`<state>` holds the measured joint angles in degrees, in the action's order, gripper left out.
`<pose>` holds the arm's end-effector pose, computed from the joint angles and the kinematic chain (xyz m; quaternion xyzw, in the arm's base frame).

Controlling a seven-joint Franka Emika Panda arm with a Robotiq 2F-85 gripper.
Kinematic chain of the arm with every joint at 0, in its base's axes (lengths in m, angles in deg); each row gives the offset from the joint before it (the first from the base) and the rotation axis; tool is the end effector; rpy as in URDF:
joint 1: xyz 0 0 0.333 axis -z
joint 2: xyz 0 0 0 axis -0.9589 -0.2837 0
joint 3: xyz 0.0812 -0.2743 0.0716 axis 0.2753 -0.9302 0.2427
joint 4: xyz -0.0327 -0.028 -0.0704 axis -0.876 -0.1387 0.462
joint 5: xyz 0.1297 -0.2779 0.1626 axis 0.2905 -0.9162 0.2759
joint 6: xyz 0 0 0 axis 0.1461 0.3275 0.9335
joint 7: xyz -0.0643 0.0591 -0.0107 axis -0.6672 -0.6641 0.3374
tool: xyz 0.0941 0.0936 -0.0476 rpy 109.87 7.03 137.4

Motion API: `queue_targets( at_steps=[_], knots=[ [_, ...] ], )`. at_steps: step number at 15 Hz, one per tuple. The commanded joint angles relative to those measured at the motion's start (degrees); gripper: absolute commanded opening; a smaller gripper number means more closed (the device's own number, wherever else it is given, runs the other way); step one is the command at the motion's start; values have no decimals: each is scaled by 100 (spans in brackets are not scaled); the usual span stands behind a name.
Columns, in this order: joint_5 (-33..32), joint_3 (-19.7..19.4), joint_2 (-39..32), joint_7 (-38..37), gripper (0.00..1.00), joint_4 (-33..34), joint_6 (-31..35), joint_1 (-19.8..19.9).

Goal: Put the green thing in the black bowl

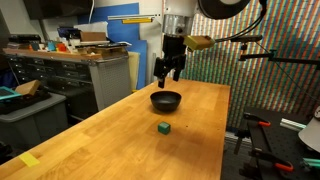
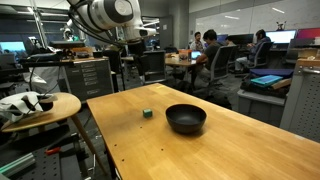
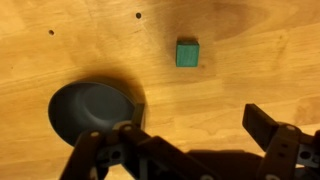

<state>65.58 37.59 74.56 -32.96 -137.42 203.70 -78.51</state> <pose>0.4730 0.1174 0.3098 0.9915 -0.0995 0.0814 0.0200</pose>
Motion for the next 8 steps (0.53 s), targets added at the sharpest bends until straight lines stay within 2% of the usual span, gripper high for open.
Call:
queue_targets(
  at_steps=[1, 8],
  knots=[
    [3, -152, -534, 36, 100, 214, 534, -102],
    [561, -175, -1380, 615, 100, 477, 1036, -316]
  ],
)
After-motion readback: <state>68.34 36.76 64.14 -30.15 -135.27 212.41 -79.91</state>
